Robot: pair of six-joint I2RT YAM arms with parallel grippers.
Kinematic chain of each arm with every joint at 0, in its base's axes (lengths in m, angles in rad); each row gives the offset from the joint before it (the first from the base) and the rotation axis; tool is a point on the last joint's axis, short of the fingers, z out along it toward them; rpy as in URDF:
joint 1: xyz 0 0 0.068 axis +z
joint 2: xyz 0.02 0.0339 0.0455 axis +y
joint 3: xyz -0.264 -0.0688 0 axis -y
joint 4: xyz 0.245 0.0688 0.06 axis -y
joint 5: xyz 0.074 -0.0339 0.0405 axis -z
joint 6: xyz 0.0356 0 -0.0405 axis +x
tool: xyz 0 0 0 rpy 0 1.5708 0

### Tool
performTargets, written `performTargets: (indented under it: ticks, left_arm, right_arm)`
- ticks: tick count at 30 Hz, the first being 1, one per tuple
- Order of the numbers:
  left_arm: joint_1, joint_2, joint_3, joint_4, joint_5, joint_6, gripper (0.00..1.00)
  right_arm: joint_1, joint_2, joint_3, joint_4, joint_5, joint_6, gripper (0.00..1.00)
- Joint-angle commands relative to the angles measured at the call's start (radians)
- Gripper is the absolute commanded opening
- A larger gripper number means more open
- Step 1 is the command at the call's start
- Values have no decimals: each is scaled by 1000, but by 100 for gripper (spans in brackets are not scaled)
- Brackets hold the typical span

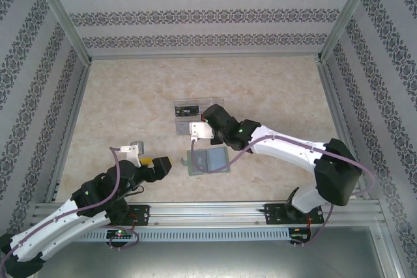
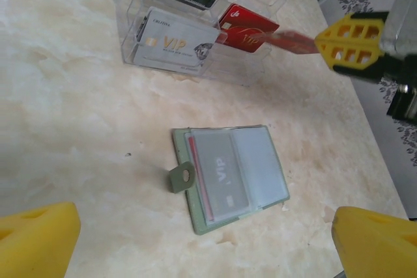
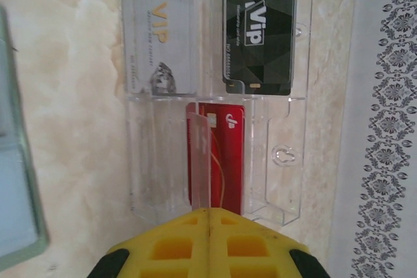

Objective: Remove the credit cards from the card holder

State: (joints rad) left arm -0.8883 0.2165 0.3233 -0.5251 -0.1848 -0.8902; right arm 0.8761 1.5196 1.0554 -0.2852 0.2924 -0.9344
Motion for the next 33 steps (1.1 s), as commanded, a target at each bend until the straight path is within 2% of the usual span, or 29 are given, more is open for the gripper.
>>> performTargets:
  ticks: [1, 18, 33]
  left_arm:
    - [8, -17, -9, -53, -20, 0, 100]
    - [8, -57, 0, -115, -53, -4, 100]
    - [8, -58, -2, -121, -62, -6, 100]
  right_arm:
    - [-29, 35, 56, 23, -3, -69, 0]
    - [-90, 158, 130, 41, -81, -14, 0]
    - [-121, 212, 135, 57, -84, -2, 0]
